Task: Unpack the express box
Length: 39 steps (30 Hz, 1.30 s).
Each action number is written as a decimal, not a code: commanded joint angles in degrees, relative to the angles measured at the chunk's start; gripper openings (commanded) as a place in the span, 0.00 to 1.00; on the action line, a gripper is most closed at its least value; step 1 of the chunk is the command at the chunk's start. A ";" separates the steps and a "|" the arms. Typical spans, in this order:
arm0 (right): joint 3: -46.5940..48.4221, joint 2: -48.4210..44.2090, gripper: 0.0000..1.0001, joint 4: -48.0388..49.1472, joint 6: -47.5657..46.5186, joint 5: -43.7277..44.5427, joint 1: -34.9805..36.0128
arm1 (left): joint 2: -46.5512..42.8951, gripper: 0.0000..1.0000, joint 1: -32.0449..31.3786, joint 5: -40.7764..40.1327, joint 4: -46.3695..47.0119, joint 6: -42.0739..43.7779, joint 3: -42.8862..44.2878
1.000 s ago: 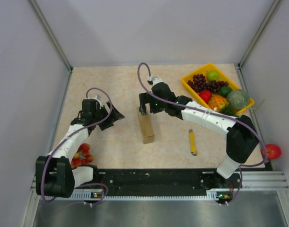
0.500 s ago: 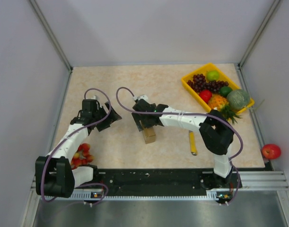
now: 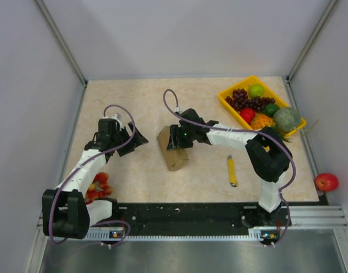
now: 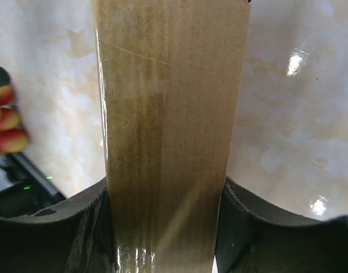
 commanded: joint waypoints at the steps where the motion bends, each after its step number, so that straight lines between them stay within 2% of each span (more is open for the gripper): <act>1: -1.36 -0.35 0.46 12.06 8.35 -15.73 -1.60 | -0.76 0.89 -0.08 0.64 2.52 -0.28 -0.01; 3: -1.53 1.41 0.48 13.37 9.75 -16.70 -1.68 | -0.32 0.89 -0.08 0.29 2.26 -0.72 -0.02; 6: -1.71 2.64 0.61 13.38 11.78 -15.22 -1.68 | 0.30 0.89 -0.08 -0.24 1.73 -0.72 0.07; 7: -2.15 2.12 0.72 12.16 12.39 -11.73 -1.68 | 0.30 0.89 -0.08 -0.50 1.12 -0.55 -0.01; 8: -2.67 1.68 0.77 11.54 12.66 -10.57 -1.77 | 0.30 0.88 -0.08 -0.59 1.11 -0.54 0.07; 11: -4.17 0.10 0.85 9.53 12.92 -7.14 -2.12 | 0.39 0.89 -0.08 -0.68 1.20 -0.37 -0.10; 18: -3.82 -2.89 0.85 2.14 9.07 0.95 -3.26 | 1.09 0.89 -0.17 -0.85 1.20 -0.54 0.07; 24: -2.59 -7.98 0.92 -2.43 4.67 7.36 -3.44 | 1.44 0.88 -0.08 -1.12 0.94 -0.19 0.51; 30: -3.20 -13.08 0.96 -9.21 0.36 20.80 -3.53 | 1.62 0.89 -0.17 -0.24 1.55 0.25 0.43; 32: -4.78 -15.02 0.94 -9.56 0.01 21.70 -3.70 | 1.71 0.89 -0.17 0.11 1.73 0.33 0.25; 35: -5.66 -15.29 0.83 -9.30 -1.48 20.04 -3.70 | 2.23 0.89 -0.17 0.73 2.43 -0.02 -0.02; 36: -5.75 -15.02 0.77 -8.86 -1.92 18.20 -3.70 | 2.32 0.89 -0.17 1.08 2.78 -0.19 -0.10; 39: -5.93 -13.09 0.73 -5.18 -4.12 10.93 -3.53 | 2.85 0.89 -0.17 2.39 3.92 -0.98 -0.45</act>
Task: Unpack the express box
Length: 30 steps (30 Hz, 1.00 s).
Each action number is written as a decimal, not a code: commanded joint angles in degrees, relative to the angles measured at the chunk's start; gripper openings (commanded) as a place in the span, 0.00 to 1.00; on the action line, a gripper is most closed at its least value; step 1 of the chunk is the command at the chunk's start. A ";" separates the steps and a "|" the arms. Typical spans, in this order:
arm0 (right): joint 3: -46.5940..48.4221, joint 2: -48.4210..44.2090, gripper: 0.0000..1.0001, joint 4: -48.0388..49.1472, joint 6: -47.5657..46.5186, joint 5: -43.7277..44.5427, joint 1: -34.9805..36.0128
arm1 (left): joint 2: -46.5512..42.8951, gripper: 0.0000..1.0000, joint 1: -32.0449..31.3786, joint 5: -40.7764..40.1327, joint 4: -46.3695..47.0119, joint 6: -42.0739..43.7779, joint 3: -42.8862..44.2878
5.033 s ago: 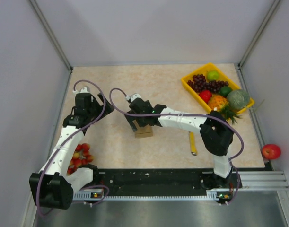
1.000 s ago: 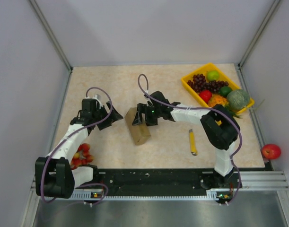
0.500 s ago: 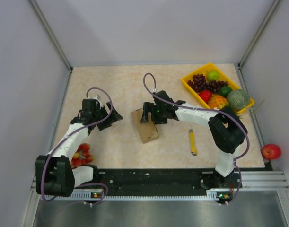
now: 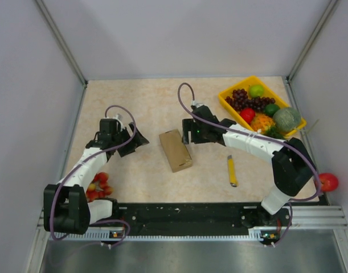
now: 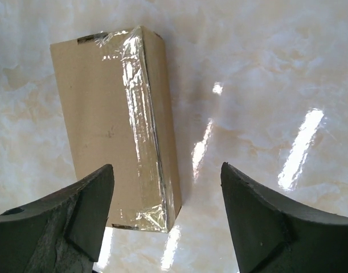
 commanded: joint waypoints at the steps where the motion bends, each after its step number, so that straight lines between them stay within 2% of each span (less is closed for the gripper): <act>1: -0.92 1.25 0.72 4.10 -3.78 -7.73 -0.42 | 1.14 0.89 -0.26 2.61 3.60 -1.07 -0.43; 5: 0.91 5.72 0.67 6.21 -2.55 -11.34 0.36 | 1.32 0.88 -0.26 2.88 3.69 -1.16 -0.26; 10: 2.50 9.07 0.59 3.32 1.49 -12.66 2.30 | 1.32 0.89 -0.26 2.79 3.42 -1.16 -0.26; 16: 1.45 7.06 0.56 3.32 3.86 -13.63 5.02 | 1.41 0.89 -0.34 2.97 3.69 -1.16 -0.08; 19: 1.01 4.70 0.58 0.35 6.33 -6.80 4.76 | 1.23 0.89 -0.34 2.88 3.69 -0.99 0.18; 23: -1.53 -1.63 0.71 -4.40 9.92 6.19 3.36 | 0.62 0.89 -0.34 3.32 3.60 -0.72 0.09; 26: -5.57 -8.49 0.77 -7.92 11.16 12.62 1.87 | 0.27 0.89 -0.34 3.50 3.34 -0.11 0.01; 30: -11.28 -15.34 0.77 -13.80 11.78 15.63 -1.39 | -0.44 0.89 -0.52 4.37 3.60 0.07 0.27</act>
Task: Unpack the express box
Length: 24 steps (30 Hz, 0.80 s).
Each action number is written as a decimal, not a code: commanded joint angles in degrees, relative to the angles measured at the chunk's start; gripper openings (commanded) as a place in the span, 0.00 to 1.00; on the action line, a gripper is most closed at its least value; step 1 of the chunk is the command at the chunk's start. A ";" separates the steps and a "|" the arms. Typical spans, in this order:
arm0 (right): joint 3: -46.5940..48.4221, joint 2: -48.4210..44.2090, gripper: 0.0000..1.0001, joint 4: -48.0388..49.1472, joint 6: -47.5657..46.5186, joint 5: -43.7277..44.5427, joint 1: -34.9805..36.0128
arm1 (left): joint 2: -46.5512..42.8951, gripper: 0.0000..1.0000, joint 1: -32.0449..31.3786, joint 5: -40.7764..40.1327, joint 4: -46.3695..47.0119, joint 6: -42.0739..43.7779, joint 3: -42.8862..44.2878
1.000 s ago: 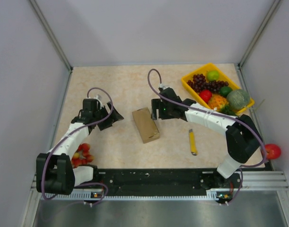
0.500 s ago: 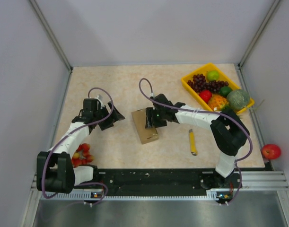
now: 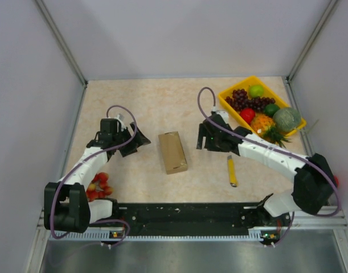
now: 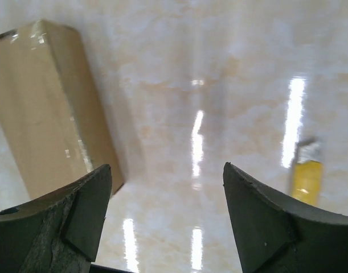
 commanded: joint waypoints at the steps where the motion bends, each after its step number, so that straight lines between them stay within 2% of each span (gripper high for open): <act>1: -5.95 -7.94 0.78 -9.23 2.45 9.43 -3.20 | -2.01 0.89 -0.34 1.71 2.07 1.18 0.36; 7: -13.16 -13.22 0.75 -16.70 7.45 12.07 -5.31 | -1.31 0.89 -0.52 3.03 1.02 2.32 2.46; 11: -16.43 -15.33 0.75 -17.24 9.48 10.32 -5.85 | -1.05 0.88 -0.52 2.41 0.58 2.50 3.43; 19: -17.22 -11.39 0.73 -17.33 8.07 8.56 -5.93 | -0.96 0.88 -0.52 1.71 0.66 2.59 2.73; 24: -17.22 -8.48 0.63 -17.06 8.07 9.34 -5.93 | -1.13 0.88 -0.52 1.71 1.01 2.41 2.03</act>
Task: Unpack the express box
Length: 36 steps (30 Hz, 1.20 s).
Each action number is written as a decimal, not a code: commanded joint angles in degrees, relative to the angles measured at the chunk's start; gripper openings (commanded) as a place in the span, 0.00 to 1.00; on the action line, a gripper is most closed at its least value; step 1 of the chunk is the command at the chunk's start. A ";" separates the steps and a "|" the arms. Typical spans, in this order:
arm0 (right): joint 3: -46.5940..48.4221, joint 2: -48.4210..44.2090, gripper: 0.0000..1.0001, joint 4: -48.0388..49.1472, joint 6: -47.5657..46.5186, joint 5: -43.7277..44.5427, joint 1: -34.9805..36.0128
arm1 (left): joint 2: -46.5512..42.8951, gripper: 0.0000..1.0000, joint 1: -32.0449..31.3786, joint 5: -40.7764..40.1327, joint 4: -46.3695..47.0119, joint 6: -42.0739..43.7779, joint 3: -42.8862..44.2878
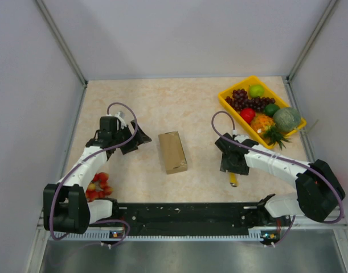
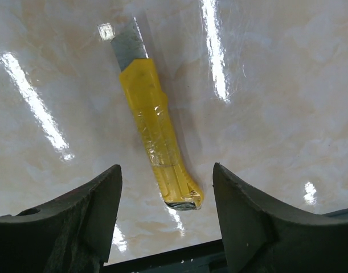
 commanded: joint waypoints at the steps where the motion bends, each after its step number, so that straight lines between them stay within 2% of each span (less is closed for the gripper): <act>1: 0.09 2.05 0.61 0.07 0.51 1.11 -0.45 | -0.46 0.88 -0.15 0.09 1.19 1.04 0.41; 2: 0.17 2.67 0.55 0.16 0.42 1.11 -0.53 | -0.46 0.88 -0.24 0.01 1.19 0.95 0.41; 5: -0.44 3.11 0.49 1.56 0.07 0.41 -0.62 | -0.28 0.88 -0.15 0.00 1.28 0.95 0.58; 12: -6.14 3.28 0.49 10.00 -3.09 -6.36 -4.05 | -0.10 0.88 -0.15 -0.08 1.01 0.95 0.67; 15: -7.38 3.99 0.46 13.69 -4.67 -9.78 -4.84 | -0.10 0.88 -0.15 -0.08 0.75 0.95 0.67; 18: -7.38 5.22 0.31 15.36 -5.82 -12.42 -4.84 | -0.28 0.88 -0.15 0.00 0.57 0.95 0.85; 19: -7.38 5.48 0.18 15.54 -6.34 -13.30 -4.93 | -0.37 0.88 -0.15 0.18 0.57 0.95 1.02; 22: -6.68 5.40 0.01 15.81 -7.57 -14.01 -4.93 | -0.54 0.88 -0.24 0.53 0.31 1.21 1.55; 30: 0.34 4.17 0.00 15.80 -11.26 -19.63 -4.93 | -1.24 0.88 -0.32 5.27 1.80 1.65 2.52; 33: 4.73 2.85 0.00 16.51 -12.93 -24.98 -4.93 | -1.69 0.88 -0.76 9.75 3.12 1.65 3.22; 36: 8.69 2.41 0.00 20.10 -14.43 -34.11 -4.93 | -2.65 0.88 -2.42 15.79 7.77 1.30 3.66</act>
